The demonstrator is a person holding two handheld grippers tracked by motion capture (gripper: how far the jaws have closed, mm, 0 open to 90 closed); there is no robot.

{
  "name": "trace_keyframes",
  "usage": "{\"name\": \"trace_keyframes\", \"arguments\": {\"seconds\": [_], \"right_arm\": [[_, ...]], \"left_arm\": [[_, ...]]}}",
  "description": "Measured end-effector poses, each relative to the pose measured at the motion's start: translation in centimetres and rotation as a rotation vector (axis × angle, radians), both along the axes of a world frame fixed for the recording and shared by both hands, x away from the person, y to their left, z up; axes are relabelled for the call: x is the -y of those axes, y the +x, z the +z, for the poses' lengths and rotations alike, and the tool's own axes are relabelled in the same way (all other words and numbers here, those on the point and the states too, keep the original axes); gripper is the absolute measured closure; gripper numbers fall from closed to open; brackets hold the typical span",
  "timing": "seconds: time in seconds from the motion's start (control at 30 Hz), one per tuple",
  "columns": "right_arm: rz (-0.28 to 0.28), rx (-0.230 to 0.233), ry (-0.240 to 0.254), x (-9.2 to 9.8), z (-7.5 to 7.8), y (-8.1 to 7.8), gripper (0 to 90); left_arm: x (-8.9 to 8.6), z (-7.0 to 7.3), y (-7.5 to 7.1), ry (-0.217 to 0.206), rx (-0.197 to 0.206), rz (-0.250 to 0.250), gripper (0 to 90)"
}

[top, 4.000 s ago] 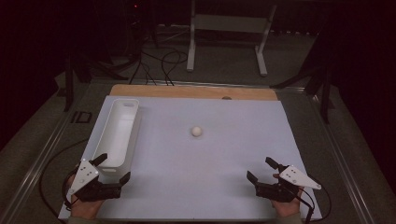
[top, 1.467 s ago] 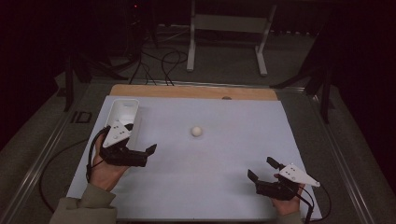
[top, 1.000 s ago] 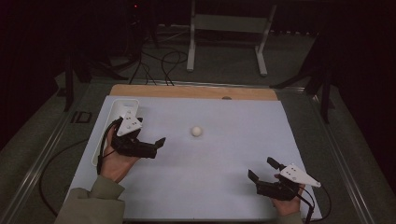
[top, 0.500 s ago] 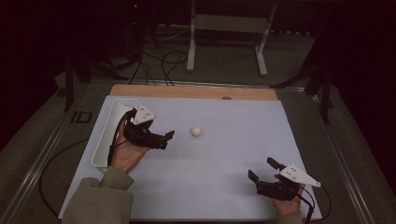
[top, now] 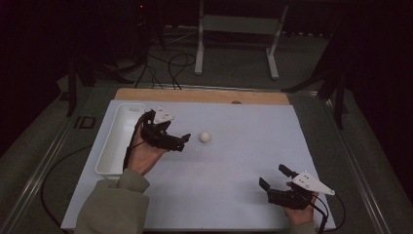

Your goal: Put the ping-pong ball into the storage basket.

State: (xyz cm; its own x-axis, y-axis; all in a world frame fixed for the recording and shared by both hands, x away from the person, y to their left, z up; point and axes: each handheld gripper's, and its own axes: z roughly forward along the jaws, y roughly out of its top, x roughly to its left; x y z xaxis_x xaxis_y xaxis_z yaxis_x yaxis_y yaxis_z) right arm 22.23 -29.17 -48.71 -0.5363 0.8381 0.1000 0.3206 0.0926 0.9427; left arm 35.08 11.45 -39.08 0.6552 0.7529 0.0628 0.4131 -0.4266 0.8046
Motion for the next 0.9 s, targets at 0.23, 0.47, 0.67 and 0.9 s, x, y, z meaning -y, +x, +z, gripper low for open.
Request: {"name": "trace_keyframes", "arguments": {"seconds": [0.23,0.47,0.67,0.9], "right_arm": [[0.0,-0.003,-0.002,0.0,0.0,0.1,7.8],[0.005,-0.007,-0.005,0.1,0.0,0.1,7.8],[0.011,-0.008,-0.007,0.0,0.0,0.1,7.8],[0.012,-0.01,-0.006,0.0,0.0,0.1,7.8]], "left_arm": [[1.1,-0.5,1.0,0.027,-0.024,0.0,0.0],[2.0,-0.8,2.0,0.037,-0.026,-0.022,0.0],[2.3,-1.6,2.8,0.03,-0.051,-0.039,0.0],[2.9,-1.8,3.3,0.033,-0.062,-0.068,0.0]]}}
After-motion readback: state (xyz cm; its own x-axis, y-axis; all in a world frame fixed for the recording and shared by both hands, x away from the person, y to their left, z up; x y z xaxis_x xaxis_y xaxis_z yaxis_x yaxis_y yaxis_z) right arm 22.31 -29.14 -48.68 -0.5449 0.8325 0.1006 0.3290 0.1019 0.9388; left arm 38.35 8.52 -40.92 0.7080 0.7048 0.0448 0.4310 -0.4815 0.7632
